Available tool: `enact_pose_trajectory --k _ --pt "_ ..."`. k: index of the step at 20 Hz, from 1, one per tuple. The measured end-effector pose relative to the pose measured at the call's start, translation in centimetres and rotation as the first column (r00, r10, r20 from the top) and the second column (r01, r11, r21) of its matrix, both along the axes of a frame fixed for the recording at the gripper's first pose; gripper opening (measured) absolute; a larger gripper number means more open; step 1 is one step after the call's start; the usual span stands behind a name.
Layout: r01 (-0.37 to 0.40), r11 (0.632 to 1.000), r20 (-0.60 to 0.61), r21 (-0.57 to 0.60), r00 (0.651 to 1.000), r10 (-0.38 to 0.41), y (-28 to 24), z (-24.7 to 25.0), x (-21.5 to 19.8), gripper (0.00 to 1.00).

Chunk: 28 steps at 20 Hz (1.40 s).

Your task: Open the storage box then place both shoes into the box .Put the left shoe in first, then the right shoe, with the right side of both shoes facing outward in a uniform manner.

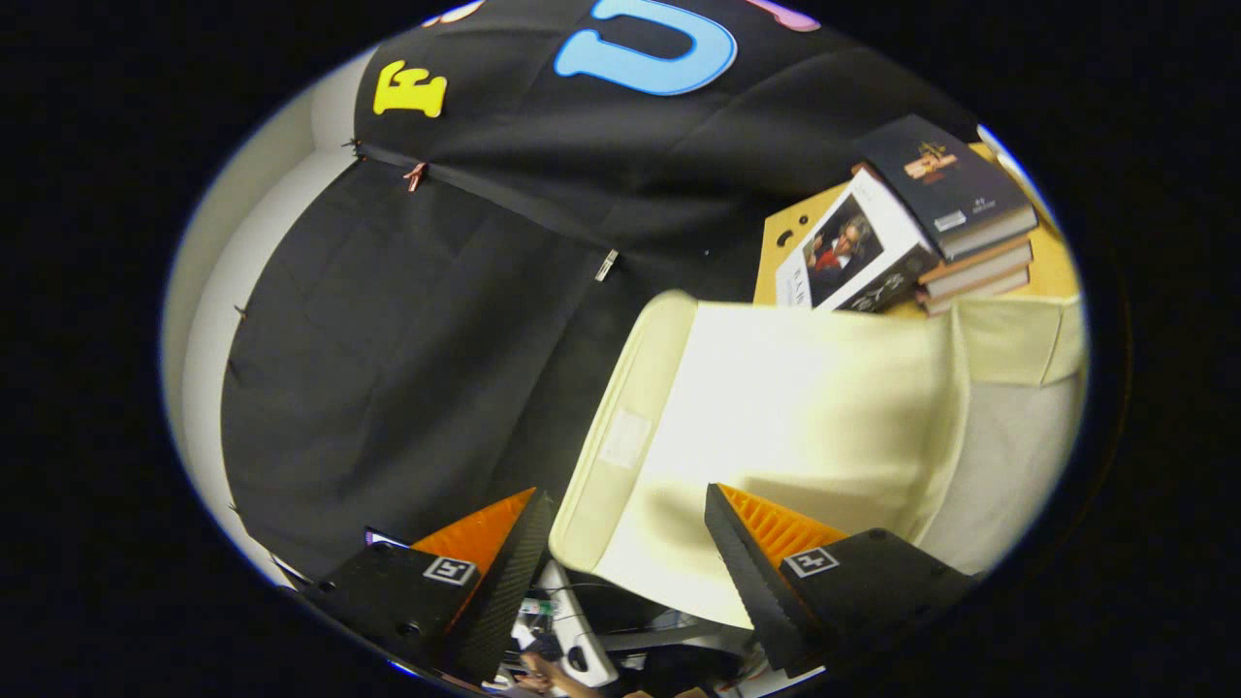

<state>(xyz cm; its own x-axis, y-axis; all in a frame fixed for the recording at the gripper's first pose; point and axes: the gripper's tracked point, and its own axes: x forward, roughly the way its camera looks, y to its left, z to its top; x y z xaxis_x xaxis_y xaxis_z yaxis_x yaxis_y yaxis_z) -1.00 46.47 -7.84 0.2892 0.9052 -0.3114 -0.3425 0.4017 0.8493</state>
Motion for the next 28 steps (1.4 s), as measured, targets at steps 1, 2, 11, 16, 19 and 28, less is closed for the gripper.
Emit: enact_pose_trajectory --k 1,2,11,16,19,28 --pt "0.012 1.0 0.013 -0.01 1.0 -0.012 -0.9 0.2 0.2 0.96" --pt "0.024 1.0 0.023 -0.02 0.999 -0.023 -1.7 0.4 0.3 0.97" --pt "0.149 0.97 0.187 -0.195 0.976 -0.113 -14.1 -1.1 1.5 0.97" --pt "0.264 0.909 0.375 -0.322 0.917 -0.134 -22.1 -1.5 1.3 0.97" --pt "0.338 0.865 0.422 -0.371 0.891 -0.167 -26.6 -2.5 1.6 0.97" --pt "0.465 0.726 0.385 -0.507 0.876 -0.292 -38.1 -8.2 1.9 0.98"
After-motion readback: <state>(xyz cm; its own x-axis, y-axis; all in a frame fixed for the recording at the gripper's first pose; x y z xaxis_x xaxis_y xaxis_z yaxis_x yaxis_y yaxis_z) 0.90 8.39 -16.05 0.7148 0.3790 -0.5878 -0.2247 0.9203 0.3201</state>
